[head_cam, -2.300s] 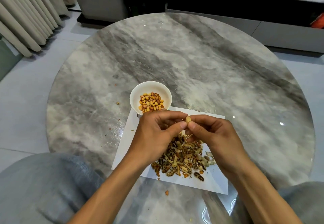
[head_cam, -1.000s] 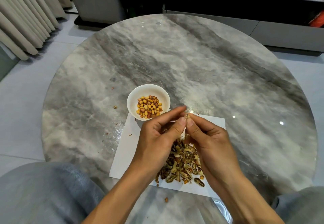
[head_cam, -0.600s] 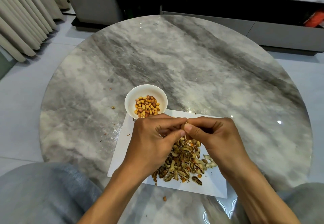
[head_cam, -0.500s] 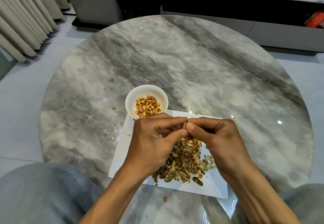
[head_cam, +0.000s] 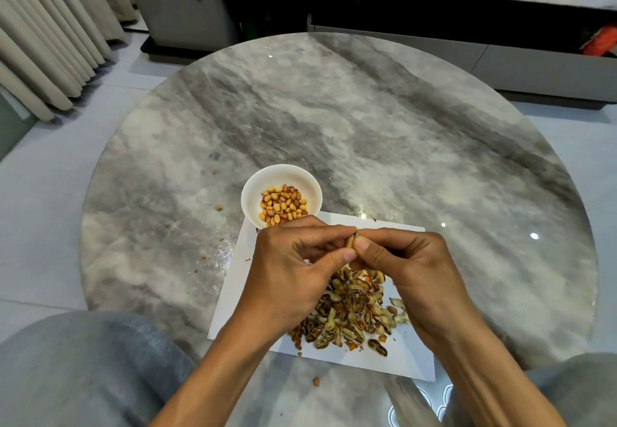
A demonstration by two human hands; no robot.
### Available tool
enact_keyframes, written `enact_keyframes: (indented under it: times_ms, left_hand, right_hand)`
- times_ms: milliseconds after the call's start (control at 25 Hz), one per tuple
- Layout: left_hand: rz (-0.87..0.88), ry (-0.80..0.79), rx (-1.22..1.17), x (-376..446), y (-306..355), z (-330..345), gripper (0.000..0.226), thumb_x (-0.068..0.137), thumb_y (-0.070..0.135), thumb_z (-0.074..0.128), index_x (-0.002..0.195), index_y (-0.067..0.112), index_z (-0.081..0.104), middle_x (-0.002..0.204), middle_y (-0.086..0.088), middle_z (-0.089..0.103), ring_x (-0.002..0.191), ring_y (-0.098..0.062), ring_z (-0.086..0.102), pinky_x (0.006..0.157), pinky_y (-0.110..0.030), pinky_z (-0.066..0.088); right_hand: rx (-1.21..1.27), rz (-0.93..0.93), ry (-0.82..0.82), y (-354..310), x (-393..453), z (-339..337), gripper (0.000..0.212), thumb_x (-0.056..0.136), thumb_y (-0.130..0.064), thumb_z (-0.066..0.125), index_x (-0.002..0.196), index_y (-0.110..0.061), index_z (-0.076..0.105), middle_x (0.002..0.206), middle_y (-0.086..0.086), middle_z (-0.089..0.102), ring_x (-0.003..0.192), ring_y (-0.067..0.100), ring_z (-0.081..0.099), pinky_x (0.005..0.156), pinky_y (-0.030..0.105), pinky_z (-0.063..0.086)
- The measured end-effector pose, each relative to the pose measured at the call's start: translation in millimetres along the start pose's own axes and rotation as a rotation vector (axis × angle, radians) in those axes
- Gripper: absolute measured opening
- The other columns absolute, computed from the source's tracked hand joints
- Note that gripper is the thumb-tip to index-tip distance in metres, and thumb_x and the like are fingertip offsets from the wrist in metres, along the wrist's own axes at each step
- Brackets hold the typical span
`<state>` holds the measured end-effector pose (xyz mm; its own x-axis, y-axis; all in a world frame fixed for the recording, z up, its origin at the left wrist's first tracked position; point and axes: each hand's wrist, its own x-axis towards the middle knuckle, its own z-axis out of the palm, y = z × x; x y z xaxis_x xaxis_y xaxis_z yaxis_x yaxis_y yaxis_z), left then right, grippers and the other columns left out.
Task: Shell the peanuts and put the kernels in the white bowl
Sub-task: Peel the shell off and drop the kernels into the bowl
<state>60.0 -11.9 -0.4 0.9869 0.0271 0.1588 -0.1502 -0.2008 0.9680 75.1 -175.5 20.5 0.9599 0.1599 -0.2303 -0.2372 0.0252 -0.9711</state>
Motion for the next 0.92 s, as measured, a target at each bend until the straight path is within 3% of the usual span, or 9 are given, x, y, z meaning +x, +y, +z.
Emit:
enact_keyframes:
  times_ms: [160, 440, 760, 920]
  left_hand:
    - [0.028, -0.06, 0.099, 1, 1, -5, 0.027, 0.078, 0.008, 0.082, 0.103, 0.017, 0.078, 0.092, 0.011, 0.076, 0.087, -0.004, 0.072, 0.077, -0.031, 0.061]
    - [0.035, 0.048, -0.065, -4, 6, 1, 0.032, 0.076, 0.0, 0.081, 0.1, 0.022, 0.078, 0.087, 0.007, 0.075, 0.078, -0.012, 0.074, 0.07, -0.026, 0.061]
    - [0.014, 0.096, -0.142, -2, 9, 1, 0.027, 0.075, 0.002, 0.08, 0.096, 0.019, 0.078, 0.09, 0.001, 0.075, 0.082, -0.012, 0.074, 0.073, -0.024, 0.059]
    - [-0.102, 0.089, -0.314, 1, 14, 1, 0.02, 0.072, 0.011, 0.076, 0.089, 0.021, 0.081, 0.093, 0.0, 0.077, 0.088, -0.014, 0.074, 0.076, -0.024, 0.057]
  right_hand:
    - [-0.242, -0.073, -0.059, -4, 2, -7, 0.013, 0.083, -0.006, 0.074, 0.091, -0.013, 0.081, 0.085, -0.002, 0.079, 0.082, 0.012, 0.075, 0.072, 0.021, 0.056]
    - [-0.047, -0.127, 0.047, -1, -5, 5, 0.013, 0.08, -0.004, 0.071, 0.087, -0.012, 0.079, 0.078, 0.005, 0.078, 0.073, 0.015, 0.074, 0.068, 0.02, 0.055]
    - [0.095, -0.023, -0.035, 1, -1, 4, 0.018, 0.076, -0.016, 0.071, 0.09, -0.011, 0.081, 0.09, 0.012, 0.078, 0.083, 0.023, 0.075, 0.074, 0.025, 0.058]
    - [0.167, -0.046, -0.058, 0, -1, 6, 0.018, 0.077, -0.012, 0.07, 0.091, -0.016, 0.081, 0.09, 0.007, 0.076, 0.074, 0.019, 0.071, 0.069, 0.023, 0.056]
